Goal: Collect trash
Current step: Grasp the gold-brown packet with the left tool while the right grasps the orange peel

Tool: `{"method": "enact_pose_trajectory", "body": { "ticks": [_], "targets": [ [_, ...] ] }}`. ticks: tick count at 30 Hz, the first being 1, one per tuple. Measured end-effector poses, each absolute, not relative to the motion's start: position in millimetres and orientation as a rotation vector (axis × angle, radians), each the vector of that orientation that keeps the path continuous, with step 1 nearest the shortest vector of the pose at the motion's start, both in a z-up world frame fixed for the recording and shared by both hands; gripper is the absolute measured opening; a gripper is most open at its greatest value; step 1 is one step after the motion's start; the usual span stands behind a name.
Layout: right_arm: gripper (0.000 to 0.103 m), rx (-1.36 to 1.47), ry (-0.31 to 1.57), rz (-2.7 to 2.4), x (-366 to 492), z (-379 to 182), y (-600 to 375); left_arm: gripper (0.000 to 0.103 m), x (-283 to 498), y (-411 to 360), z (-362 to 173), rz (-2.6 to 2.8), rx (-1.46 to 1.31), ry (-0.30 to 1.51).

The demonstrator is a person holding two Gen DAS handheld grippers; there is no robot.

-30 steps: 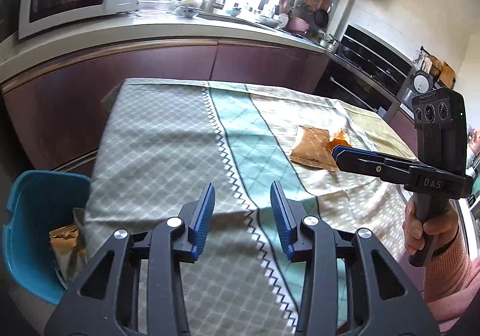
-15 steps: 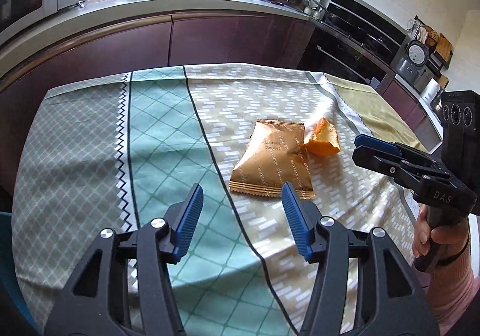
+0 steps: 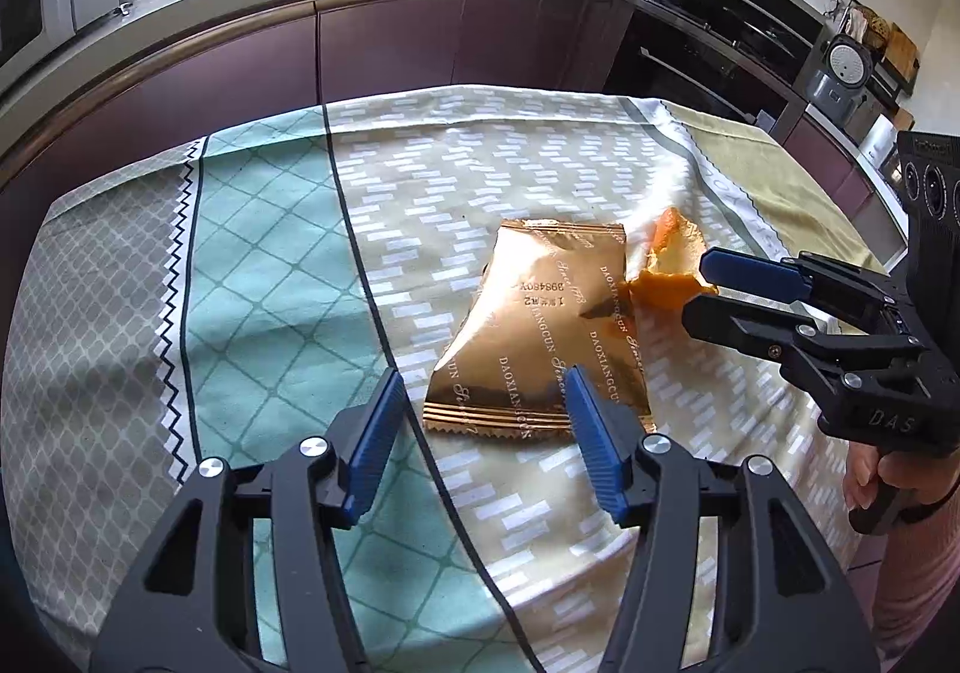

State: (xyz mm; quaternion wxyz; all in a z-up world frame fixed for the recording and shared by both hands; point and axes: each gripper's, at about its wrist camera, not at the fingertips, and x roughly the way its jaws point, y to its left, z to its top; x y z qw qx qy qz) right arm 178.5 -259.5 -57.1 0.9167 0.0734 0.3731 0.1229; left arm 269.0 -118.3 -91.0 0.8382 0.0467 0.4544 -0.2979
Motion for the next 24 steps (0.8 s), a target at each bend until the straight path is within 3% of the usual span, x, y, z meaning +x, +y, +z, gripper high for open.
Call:
{"method": "enact_pose_trajectory", "body": {
  "ticks": [6, 10, 12, 15, 19, 24],
  "targets": [
    [0.044, 0.125, 0.795, 0.258, 181.3, -63.7, -256.5, 0.055, 267.6, -126.7, -92.5, -0.651, 0.119, 0.959],
    [0.030, 0.133, 0.810, 0.263, 180.6, -68.1, -258.9, 0.042, 263.3, -132.2, -92.7, -0.658, 0.143, 0.953],
    [0.021, 0.139, 0.815, 0.270, 179.3, -70.3, -260.3, 0.030, 261.7, -133.9, -92.5, -0.656, 0.151, 0.952],
    [0.015, 0.148, 0.811, 0.275, 175.9, -71.4, -262.1, 0.013, 261.0, -134.8, -92.9, -0.658, 0.148, 0.956],
    [0.009, 0.163, 0.795, 0.271, 172.2, -67.9, -265.7, 0.002, 258.4, -135.4, -93.2, -0.668, 0.143, 0.956],
    [0.008, 0.196, 0.782, 0.281, 170.4, -64.2, -271.4, 0.001, 251.9, -138.2, -89.1, -0.676, 0.135, 0.927]
  ]
}}
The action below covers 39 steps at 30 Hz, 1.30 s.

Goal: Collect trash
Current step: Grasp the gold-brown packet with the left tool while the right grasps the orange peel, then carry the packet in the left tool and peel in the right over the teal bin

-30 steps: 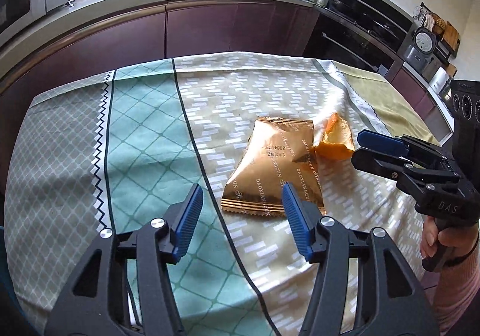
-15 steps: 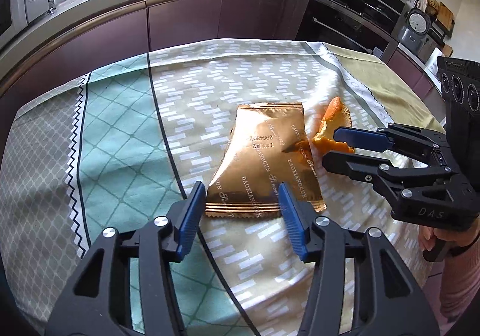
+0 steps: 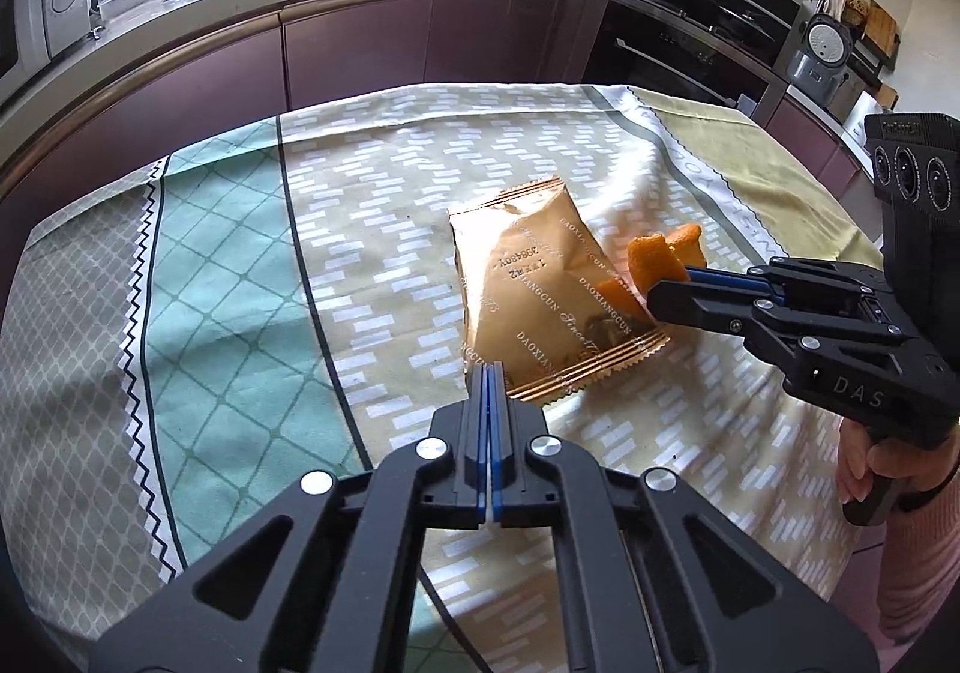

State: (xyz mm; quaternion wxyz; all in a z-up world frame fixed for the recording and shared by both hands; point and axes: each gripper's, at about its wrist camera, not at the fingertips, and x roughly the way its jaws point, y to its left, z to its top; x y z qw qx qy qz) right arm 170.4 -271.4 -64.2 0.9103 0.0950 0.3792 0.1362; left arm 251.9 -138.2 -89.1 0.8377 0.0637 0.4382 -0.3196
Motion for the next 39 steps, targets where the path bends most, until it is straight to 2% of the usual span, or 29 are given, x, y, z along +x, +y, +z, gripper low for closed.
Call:
{"method": "enact_pose_trajectory", "body": {
  "ticks": [8, 11, 15, 19, 22, 24, 25, 39],
  "targets": [
    [0.007, 0.235, 0.769, 0.302, 166.8, -61.8, -274.6, 0.003, 242.7, -133.1, -78.5, -0.711, 0.127, 0.898],
    [0.007, 0.240, 0.769, 0.302, 167.8, -62.5, -273.9, 0.039, 248.1, -135.9, -81.3, -0.678, 0.129, 0.909],
    [0.007, 0.253, 0.773, 0.305, 170.1, -65.0, -274.7, 0.048, 260.9, -143.5, -86.2, -0.679, 0.120, 0.940],
    [0.007, 0.270, 0.774, 0.313, 173.9, -67.0, -277.0, 0.045, 265.0, -155.4, -92.3, -0.700, 0.128, 0.965],
    [0.007, 0.288, 0.778, 0.324, 176.2, -69.7, -278.2, 0.034, 260.3, -163.3, -92.8, -0.697, 0.158, 0.949],
    [0.007, 0.293, 0.778, 0.324, 176.4, -70.3, -278.9, 0.010, 256.7, -166.4, -93.0, -0.688, 0.178, 0.937],
    [0.007, 0.298, 0.775, 0.325, 176.0, -70.0, -279.5, 0.007, 255.5, -167.5, -93.3, -0.686, 0.183, 0.936],
    [0.006, 0.332, 0.704, 0.325, 161.1, -52.6, -287.9, 0.004, 232.2, -139.8, -63.2, -0.670, 0.118, 0.837]
  ]
}}
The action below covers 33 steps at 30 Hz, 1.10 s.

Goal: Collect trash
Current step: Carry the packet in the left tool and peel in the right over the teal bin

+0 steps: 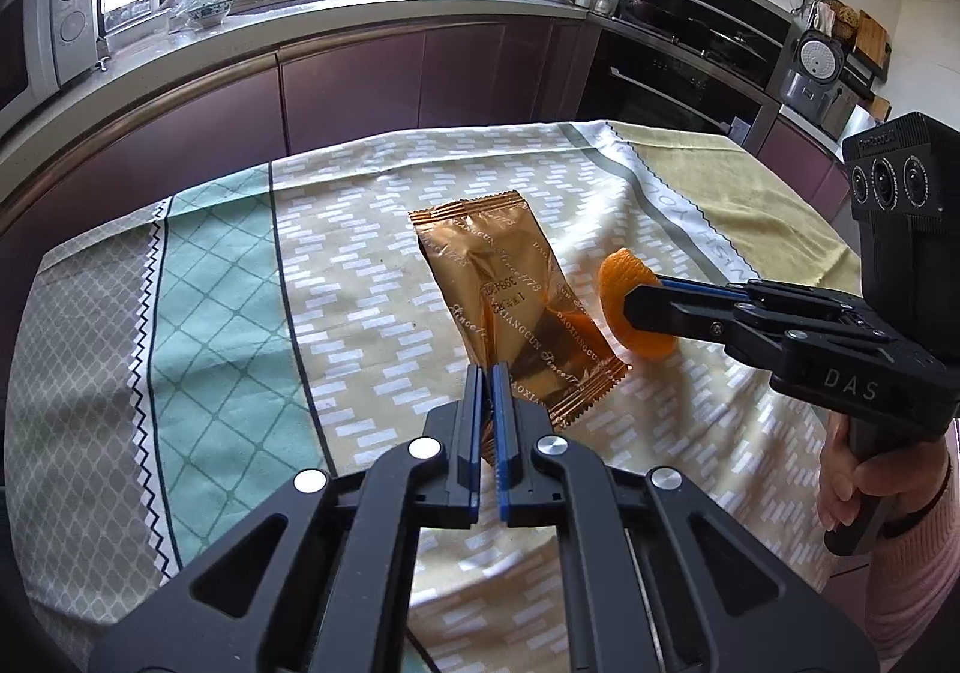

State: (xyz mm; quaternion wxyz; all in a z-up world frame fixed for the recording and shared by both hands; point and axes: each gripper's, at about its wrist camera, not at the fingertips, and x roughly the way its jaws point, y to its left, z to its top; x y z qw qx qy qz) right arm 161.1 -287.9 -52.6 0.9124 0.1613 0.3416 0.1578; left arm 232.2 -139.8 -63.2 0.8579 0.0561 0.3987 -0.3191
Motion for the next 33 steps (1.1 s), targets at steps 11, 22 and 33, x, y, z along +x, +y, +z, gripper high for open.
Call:
{"method": "enact_pose_trajectory", "body": {
  "ticks": [11, 22, 33],
  "targets": [
    [0.006, 0.302, 0.626, 0.409, 144.0, -18.6, -250.7, 0.004, 190.1, -62.9, -22.5, -0.586, 0.067, 0.721],
    [0.006, 0.277, 0.596, 0.538, 137.4, 0.9, -185.2, 0.004, 155.5, 40.5, -8.0, -0.446, 0.001, 0.674],
    [0.006, 0.232, 0.641, 0.709, 153.5, 2.4, -93.4, 0.004, 133.0, 147.1, -7.1, -0.295, -0.063, 0.663]
  ]
}}
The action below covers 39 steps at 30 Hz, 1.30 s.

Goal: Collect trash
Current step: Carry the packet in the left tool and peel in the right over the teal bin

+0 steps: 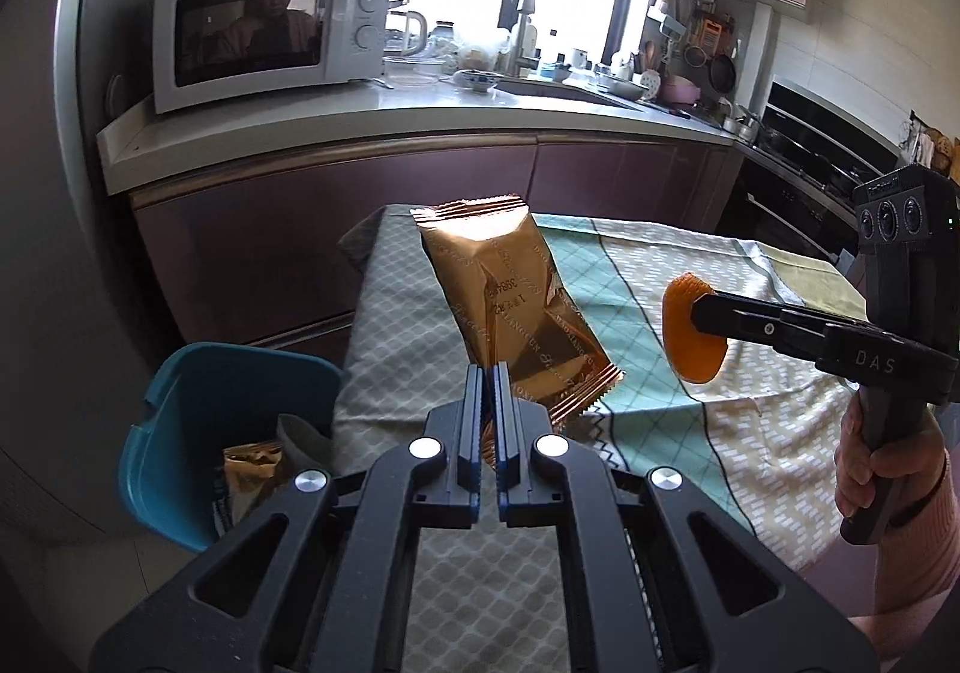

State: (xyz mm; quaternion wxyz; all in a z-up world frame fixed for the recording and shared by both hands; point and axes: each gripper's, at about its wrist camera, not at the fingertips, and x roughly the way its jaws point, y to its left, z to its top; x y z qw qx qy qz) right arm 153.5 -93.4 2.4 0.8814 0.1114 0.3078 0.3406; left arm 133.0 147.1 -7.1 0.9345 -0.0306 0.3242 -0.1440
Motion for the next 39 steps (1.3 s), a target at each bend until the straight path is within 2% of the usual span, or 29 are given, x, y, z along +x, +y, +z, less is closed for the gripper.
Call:
{"method": "enact_pose_trajectory", "body": {
  "ticks": [12, 20, 39],
  "targets": [
    [0.006, 0.166, 0.695, 0.895, 186.1, 2.9, 0.4, 0.004, 122.5, 247.3, -23.4, -0.104, -0.118, 0.689],
    [0.006, 0.145, 0.711, 0.958, 199.9, 1.4, 45.5, 0.004, 122.8, 287.8, -40.9, -0.035, -0.140, 0.720],
    [0.006, 0.104, 0.776, 0.981, 227.2, -22.3, 110.1, 0.004, 134.4, 303.6, -63.9, 0.008, -0.163, 0.760]
  ]
}}
